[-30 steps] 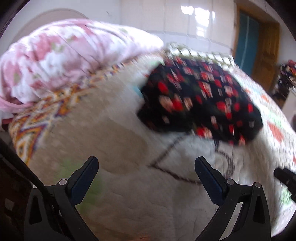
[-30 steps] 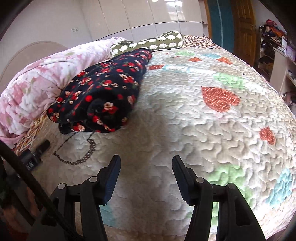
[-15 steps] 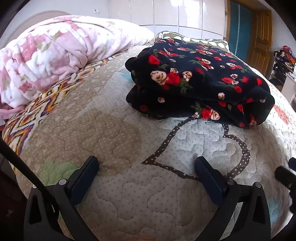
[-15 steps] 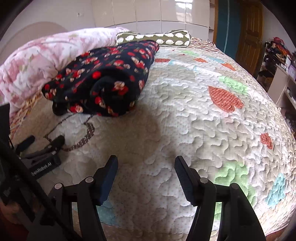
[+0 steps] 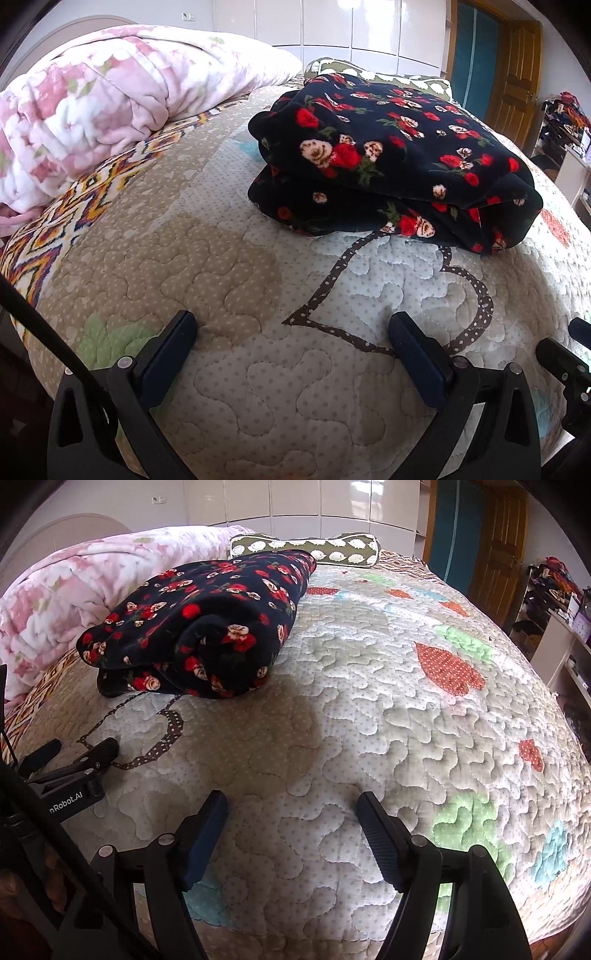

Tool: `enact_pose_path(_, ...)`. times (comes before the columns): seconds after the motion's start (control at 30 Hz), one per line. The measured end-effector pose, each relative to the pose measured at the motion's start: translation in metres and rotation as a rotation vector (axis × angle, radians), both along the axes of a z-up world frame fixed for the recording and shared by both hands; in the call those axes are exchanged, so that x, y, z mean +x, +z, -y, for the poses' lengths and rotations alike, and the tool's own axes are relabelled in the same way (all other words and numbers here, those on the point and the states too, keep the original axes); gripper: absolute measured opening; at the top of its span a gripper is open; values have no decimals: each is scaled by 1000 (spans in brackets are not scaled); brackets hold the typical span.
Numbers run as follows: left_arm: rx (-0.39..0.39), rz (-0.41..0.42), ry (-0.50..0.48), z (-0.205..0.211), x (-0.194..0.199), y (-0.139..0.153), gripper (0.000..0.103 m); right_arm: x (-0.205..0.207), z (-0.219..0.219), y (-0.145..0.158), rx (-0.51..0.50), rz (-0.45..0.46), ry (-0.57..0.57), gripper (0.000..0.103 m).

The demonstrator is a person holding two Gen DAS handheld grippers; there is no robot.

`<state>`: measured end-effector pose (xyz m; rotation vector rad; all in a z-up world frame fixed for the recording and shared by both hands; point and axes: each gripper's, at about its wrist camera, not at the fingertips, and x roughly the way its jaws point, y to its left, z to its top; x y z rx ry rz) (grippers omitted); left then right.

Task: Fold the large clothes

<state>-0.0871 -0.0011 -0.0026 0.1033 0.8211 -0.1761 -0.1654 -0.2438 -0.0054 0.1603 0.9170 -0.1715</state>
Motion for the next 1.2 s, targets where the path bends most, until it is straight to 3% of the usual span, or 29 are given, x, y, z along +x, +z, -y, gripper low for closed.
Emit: enact_pose_path(1.2, 13, 4, -3, 1, -1, 0, 103, 3, 1, -9, -16, -7, -25, 91)
